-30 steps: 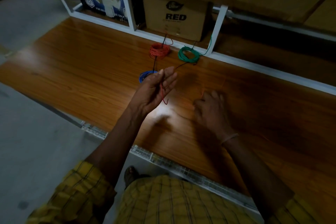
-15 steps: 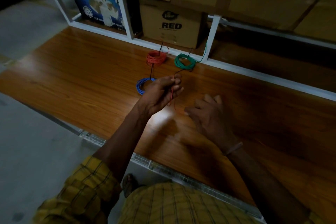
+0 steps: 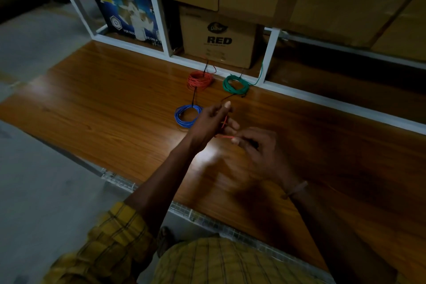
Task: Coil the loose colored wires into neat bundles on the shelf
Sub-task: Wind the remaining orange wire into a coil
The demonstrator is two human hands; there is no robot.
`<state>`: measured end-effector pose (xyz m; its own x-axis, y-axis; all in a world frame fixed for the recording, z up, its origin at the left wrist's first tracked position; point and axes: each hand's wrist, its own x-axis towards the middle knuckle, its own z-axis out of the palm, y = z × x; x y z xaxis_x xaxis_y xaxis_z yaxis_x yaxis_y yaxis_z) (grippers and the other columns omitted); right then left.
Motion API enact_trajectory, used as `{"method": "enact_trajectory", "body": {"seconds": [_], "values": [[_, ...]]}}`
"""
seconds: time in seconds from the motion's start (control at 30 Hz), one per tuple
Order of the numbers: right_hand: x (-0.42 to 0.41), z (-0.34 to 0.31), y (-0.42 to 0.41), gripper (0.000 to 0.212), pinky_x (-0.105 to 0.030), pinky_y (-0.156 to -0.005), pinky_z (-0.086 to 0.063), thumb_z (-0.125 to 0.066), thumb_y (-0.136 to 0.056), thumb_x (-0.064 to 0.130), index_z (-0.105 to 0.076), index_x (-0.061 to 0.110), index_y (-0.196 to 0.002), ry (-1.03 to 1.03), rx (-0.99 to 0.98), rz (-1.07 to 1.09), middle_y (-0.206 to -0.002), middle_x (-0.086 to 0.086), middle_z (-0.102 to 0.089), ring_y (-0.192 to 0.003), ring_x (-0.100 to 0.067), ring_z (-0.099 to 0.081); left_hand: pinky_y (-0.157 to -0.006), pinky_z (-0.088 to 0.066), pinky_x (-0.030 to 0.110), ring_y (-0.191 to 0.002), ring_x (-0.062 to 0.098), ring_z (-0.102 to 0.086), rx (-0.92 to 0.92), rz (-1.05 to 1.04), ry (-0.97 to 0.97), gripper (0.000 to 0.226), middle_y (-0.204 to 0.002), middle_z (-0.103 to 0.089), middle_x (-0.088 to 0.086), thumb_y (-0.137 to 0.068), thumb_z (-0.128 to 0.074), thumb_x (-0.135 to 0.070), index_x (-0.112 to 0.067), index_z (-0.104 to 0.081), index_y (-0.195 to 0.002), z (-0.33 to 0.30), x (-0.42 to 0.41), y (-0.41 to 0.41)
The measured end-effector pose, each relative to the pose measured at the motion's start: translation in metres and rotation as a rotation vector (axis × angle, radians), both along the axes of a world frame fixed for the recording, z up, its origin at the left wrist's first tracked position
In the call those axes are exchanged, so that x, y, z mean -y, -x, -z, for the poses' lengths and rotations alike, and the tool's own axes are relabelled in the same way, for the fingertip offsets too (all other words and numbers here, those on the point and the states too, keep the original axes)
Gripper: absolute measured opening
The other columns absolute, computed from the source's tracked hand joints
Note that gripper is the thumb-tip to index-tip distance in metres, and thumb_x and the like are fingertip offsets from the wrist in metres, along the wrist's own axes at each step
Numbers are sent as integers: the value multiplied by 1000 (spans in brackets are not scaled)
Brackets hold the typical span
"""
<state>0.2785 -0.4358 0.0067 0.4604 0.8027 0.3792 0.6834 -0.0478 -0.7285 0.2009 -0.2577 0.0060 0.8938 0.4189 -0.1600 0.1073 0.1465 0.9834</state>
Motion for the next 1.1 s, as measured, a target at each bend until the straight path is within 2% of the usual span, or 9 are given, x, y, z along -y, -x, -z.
{"method": "enact_trajectory", "body": {"seconds": [0.17,0.27,0.37,0.43,0.53,0.63,0.73,0.9,1.1], "values": [[-2,-4,-8,21,-39,-54,-45,-70,-96,35,-71,21,-81,50,-92,149,-69,5,-63,-63,-13,-58,-81,-64,48,-83,34,-75,-88,157,-247,44,-95,-72,20,-114,-39,-42,-10,-59,-137,4,-5,6],[0,-9,-17,30,-39,-53,-44,-77,-86,48,-66,23,-74,115,-126,244,-65,1,-60,-60,-13,-56,-59,-58,37,-64,31,-67,-166,257,-400,43,-88,-66,19,-113,-38,-45,-13,-56,-136,-2,-9,11],[3,-25,-35,34,-31,-56,-42,-81,-81,50,-66,19,-76,291,-234,211,-73,-9,-64,-62,-12,-55,-54,-45,27,-66,18,-56,-189,292,-462,36,-85,-58,8,-113,-39,-44,-16,-60,-123,-5,-15,17],[11,-37,-53,34,-32,-65,-49,-74,-87,45,-66,12,-86,336,-401,40,-76,-8,-65,-65,-17,-58,-54,-37,22,-63,10,-50,-182,316,-360,28,-83,-55,3,-113,-42,-39,-20,-62,-115,-7,-19,22],[19,-40,-77,23,-35,-77,-51,-60,-96,30,-63,7,-95,102,-895,-180,-68,1,-51,-60,-11,-50,-48,-23,25,-57,13,-35,-133,375,-152,36,-84,-48,12,-114,-40,-34,-10,-65,-123,-8,-23,26],[9,-26,-89,17,-33,-74,-49,-58,-98,23,-72,15,-92,-9,-1106,-36,-71,2,-49,-60,-10,-45,-45,-16,29,-53,16,-23,-33,487,137,42,-83,-48,10,-114,-32,-22,7,-56,-133,-8,-23,26],[-5,-10,-86,15,-24,-61,-44,-61,-100,28,-74,23,-94,85,-982,155,-76,4,-53,-60,-6,-44,-43,-19,23,-52,13,-22,53,552,377,41,-85,-49,8,-114,-27,-17,4,-52,-137,-10,-22,26],[-16,16,-59,34,-20,-45,-36,-57,-103,42,-70,11,-99,347,-651,251,-68,5,-54,-53,-7,-45,-45,-21,19,-54,6,-23,183,477,658,54,-84,-46,2,-116,-23,-33,4,-49,-144,-8,-21,20],[-20,35,-16,28,-30,-63,-40,-55,-105,29,-70,16,-85,533,-87,83,-57,11,-54,-55,-5,-52,-51,-34,18,-60,6,-48,325,218,880,48,-100,-60,6,-110,-35,-24,6,-42,-147,-6,-23,2]]}}
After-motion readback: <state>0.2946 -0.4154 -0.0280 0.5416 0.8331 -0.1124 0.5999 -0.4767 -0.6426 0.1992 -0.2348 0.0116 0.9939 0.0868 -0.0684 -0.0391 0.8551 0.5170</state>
